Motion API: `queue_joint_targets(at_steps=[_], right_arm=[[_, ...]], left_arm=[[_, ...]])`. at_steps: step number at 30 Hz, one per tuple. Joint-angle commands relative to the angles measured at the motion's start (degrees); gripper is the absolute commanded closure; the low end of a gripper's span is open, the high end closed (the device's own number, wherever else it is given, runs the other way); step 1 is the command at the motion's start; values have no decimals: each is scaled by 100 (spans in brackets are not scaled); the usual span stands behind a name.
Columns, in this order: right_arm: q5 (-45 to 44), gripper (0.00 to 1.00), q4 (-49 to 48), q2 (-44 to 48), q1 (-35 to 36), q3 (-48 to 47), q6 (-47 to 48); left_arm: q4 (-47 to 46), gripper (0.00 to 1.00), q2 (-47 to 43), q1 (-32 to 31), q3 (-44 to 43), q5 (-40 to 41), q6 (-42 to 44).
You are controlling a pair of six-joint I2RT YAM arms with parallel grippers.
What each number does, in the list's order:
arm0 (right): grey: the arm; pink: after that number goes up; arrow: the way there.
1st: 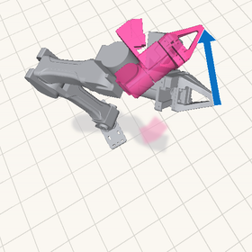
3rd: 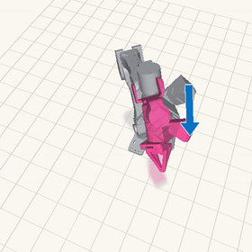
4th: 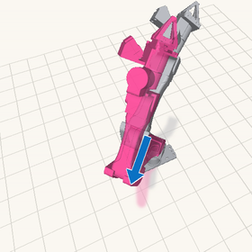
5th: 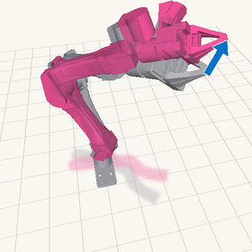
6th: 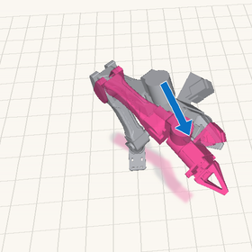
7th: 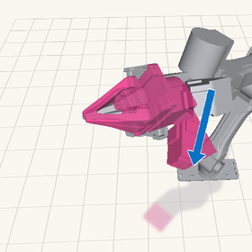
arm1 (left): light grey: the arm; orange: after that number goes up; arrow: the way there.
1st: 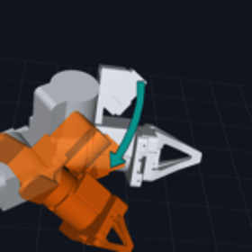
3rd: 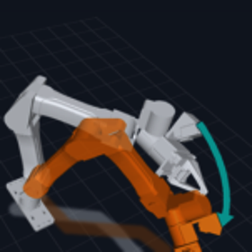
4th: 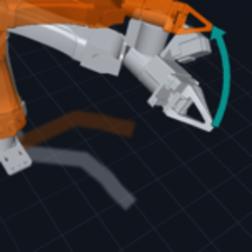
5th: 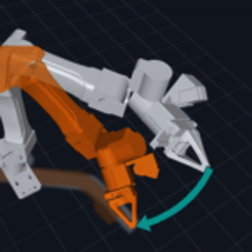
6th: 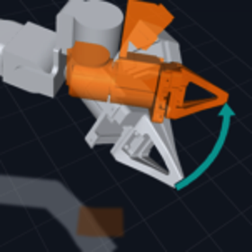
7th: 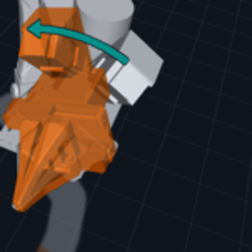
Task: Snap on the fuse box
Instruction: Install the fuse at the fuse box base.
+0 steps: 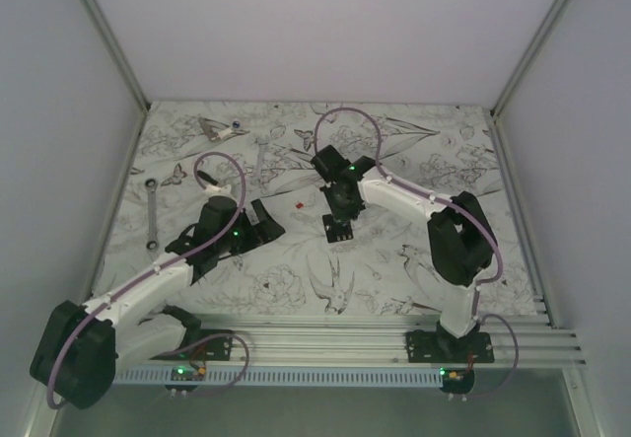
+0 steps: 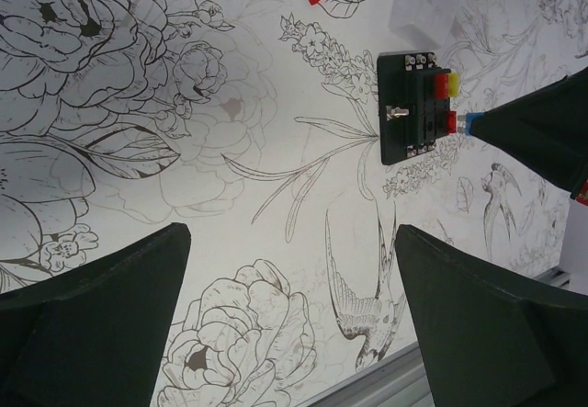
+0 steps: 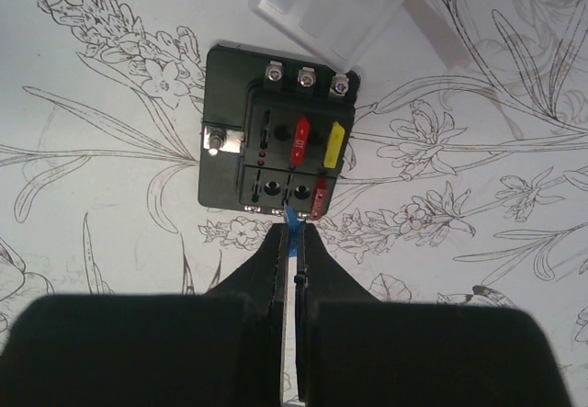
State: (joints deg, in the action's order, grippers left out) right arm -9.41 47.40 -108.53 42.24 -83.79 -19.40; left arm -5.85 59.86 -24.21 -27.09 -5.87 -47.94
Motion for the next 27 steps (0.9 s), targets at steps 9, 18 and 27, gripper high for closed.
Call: queue_joint_targets(at_steps=[9, 18, 27], right_arm=[[-754, 100, 371, -419, 257, -406, -615], [-843, 100, 367, -590, 321, -474, -676], [-901, 100, 257, -707, 359, -468, -697]], left_arm=[[259, 0, -62, 48, -5, 167, 118], [303, 0, -85, 48, -2, 205, 105], [321, 0, -62, 48, -20, 200, 92]])
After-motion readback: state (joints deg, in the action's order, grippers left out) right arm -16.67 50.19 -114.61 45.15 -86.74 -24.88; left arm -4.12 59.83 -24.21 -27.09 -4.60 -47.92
